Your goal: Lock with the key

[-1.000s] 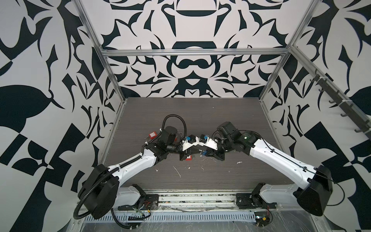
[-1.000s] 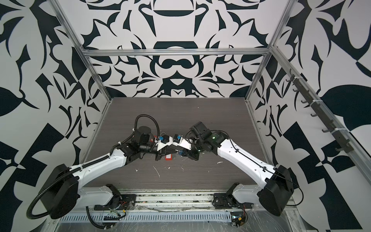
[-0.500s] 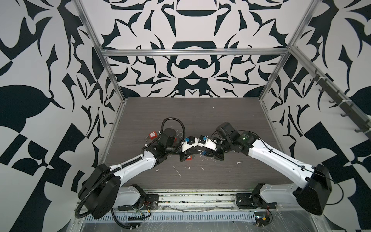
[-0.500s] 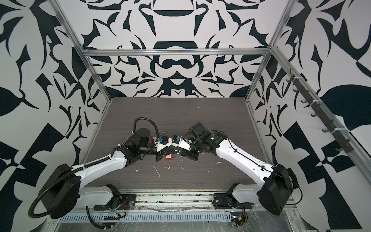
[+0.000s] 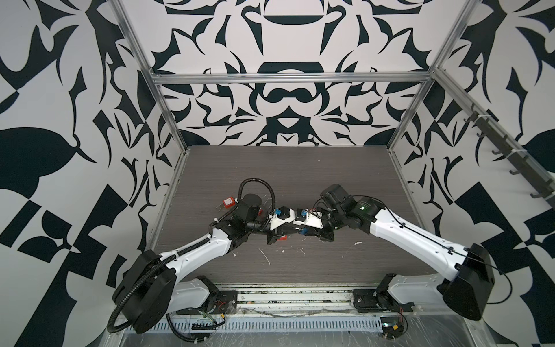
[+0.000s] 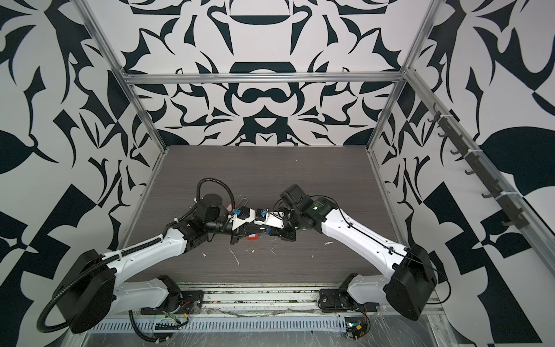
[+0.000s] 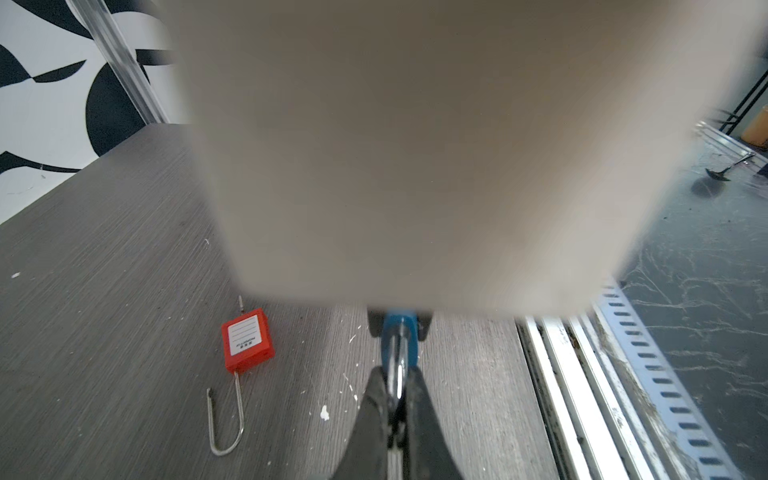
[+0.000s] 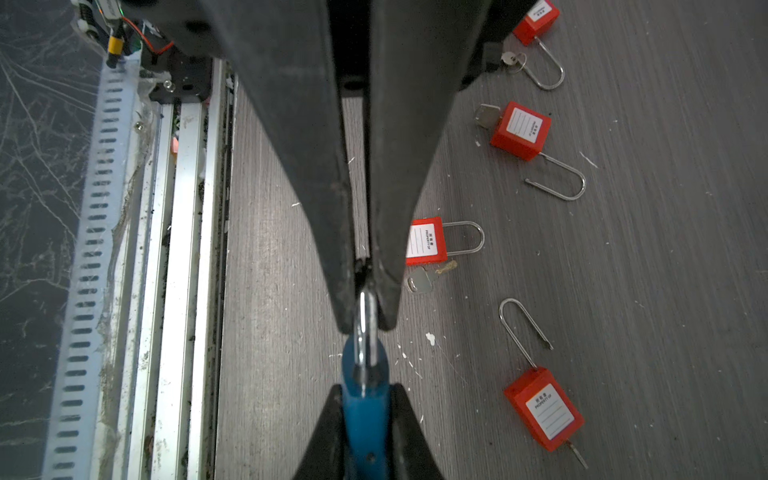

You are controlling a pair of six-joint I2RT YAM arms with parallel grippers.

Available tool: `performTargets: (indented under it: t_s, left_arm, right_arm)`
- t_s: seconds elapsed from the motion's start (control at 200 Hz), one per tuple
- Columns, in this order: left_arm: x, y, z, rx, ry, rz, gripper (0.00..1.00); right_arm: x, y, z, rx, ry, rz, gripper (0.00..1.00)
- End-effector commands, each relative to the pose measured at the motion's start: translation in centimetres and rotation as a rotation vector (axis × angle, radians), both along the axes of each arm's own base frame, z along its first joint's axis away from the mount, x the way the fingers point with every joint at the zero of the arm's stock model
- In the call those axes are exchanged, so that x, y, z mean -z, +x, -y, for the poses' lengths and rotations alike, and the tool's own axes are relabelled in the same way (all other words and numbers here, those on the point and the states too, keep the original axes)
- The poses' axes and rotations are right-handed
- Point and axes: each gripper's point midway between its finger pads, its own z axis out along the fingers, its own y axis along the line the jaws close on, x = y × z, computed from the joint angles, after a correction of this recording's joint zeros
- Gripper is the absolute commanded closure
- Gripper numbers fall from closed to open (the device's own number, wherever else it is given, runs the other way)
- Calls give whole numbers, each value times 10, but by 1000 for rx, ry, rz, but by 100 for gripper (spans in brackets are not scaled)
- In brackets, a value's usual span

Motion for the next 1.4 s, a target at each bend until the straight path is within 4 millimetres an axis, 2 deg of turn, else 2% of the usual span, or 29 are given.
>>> performTargets:
  t_s: [0.0,0.09,0.3,0.44,0.76,0.845,0.965,1.14,1.4]
  left_arm:
    - [-31,-56,15,267,-127,-30,100]
    - [-30,-55,15,259,-121,-27,100]
    - [-13,-56,9,230,-58,-18,100]
    - [-17,-50,6,193,-28,13,100]
    - [-48,-22,-7,120,-85,42,100]
    - [-56,-16,-9,107,-107,50,100]
    - [-65,-10,-10,93,-138,55,100]
    - [-72,-7,-9,91,-164,57,100]
    - [-83,1,-5,70,-206,66,100]
  right_arm:
    - [-134,28,-84,-161,501,407,100]
    - [-139,31,-85,-146,527,436,100]
    - [-150,26,-81,-153,548,451,100]
    - [-129,20,-73,-162,461,402,100]
    - [-92,11,-43,-95,323,343,100]
    - [-85,10,-36,-74,284,334,90]
    - [-75,12,-24,-31,240,327,70]
    - [-78,11,-8,31,255,316,51]
    - [-87,-3,14,101,298,258,47]
